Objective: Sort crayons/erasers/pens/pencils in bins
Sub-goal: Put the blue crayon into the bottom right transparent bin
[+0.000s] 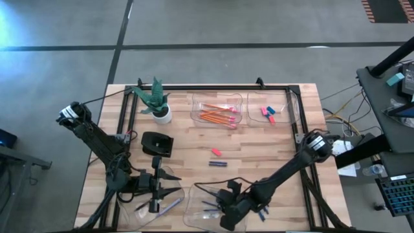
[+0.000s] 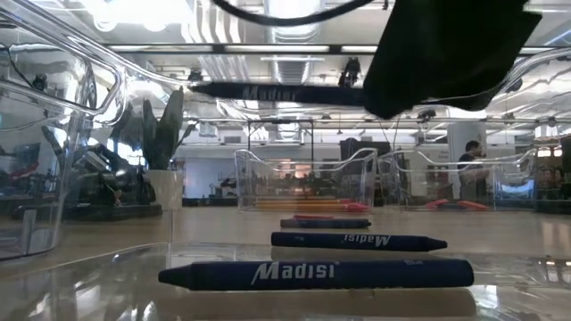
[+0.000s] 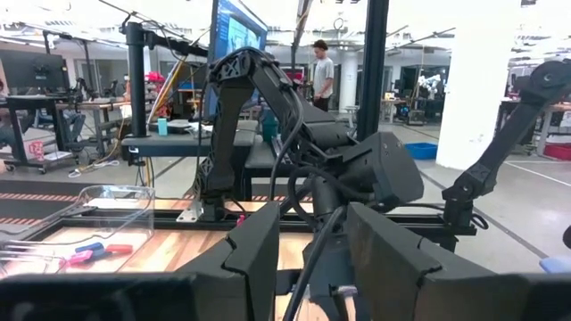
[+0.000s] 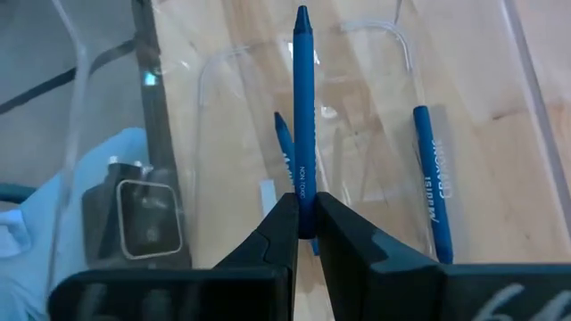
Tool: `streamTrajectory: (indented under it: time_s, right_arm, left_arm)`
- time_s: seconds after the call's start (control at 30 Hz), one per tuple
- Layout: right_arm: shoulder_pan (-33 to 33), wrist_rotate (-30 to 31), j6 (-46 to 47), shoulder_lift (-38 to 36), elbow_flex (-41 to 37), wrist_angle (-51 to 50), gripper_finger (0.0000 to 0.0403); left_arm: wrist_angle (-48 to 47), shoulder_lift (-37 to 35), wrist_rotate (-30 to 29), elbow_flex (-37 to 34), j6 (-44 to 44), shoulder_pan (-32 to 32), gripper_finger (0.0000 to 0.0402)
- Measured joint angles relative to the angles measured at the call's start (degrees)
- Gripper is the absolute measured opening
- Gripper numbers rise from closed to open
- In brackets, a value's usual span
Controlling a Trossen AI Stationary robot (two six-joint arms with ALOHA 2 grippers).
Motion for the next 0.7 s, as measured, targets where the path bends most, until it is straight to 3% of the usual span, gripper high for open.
streamTrajectory:
  time_s: [0.33,0.7]
  right_arm:
    - [0.15,-1.92,0.19,1.92,0.04,-0.17,0.0029]
    - [-1.35,-1.50,-8.06,1.90,0.04,-0.04,0.0029]
  left_arm:
    - [-0.04,0.00,0.00,0.00,-0.02,0.00,0.0121]
    - [-0.04,0.00,0.00,0.00,-0.02,0.00,0.0121]
